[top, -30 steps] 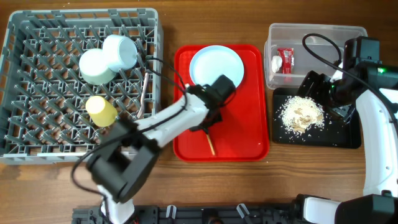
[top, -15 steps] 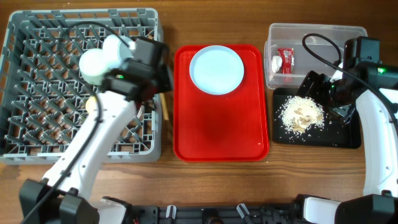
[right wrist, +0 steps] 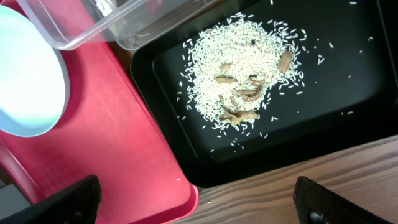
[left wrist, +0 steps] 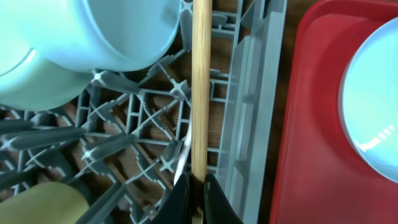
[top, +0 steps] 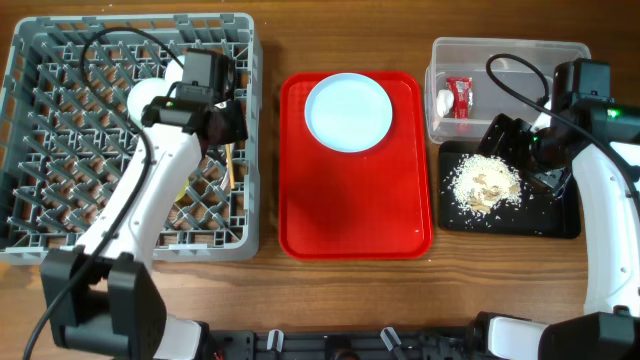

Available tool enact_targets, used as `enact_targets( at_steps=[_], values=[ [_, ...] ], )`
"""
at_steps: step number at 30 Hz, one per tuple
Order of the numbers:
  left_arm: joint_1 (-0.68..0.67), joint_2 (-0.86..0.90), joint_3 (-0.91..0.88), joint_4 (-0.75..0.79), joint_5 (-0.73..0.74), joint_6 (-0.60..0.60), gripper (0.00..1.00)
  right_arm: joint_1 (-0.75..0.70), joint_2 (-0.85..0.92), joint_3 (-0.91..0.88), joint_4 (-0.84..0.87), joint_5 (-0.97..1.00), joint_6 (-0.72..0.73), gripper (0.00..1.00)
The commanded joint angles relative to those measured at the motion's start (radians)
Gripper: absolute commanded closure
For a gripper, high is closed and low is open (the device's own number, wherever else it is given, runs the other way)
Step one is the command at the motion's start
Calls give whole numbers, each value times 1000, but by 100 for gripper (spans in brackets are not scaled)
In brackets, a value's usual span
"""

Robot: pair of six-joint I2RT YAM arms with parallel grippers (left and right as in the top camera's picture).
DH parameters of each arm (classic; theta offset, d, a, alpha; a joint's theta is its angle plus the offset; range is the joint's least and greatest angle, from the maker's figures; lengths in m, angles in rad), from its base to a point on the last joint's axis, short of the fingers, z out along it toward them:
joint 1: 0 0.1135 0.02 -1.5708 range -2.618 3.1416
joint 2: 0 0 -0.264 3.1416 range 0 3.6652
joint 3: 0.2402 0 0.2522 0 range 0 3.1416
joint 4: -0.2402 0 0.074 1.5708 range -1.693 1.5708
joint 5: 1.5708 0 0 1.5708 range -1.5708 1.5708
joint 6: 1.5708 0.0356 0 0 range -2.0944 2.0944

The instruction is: Sort waste into correct bins and load items into the dishwasher rack

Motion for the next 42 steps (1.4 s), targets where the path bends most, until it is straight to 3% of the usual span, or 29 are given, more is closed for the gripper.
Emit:
enact_targets(
  at_steps=[1,2,4,5,14,16,20,30,42],
  values=[
    [7,5,2,16,-9,23,83,-2,-22,9,-2,-9,-13,0],
    [7,4,2,16,-9,23,63,-2,-22,9,-2,-9,-13,0],
    [5,3,2,16,-9,23,57,-2,-22,9,-1,-10,-13,0],
    [1,-1,2,18,-9,23,48,-2,-22,9,-1,-10,-13,0],
    [-156,-5,2,138,102,68,41,-2,-22,9,0,-10,-13,0],
    [-211,2,2,186,104,68,34,-2,-22,9,2,-9,-12,0],
    [-312,50,2,288,103,94,30,-2,-22,9,2,-9,-13,0],
    [-435,258,2,486,103,94,31,-2,-22,9,2,-9,-13,0],
    [-457,408,2,478,103,94,40,-2,-22,9,2,-9,-13,0]
  ],
)
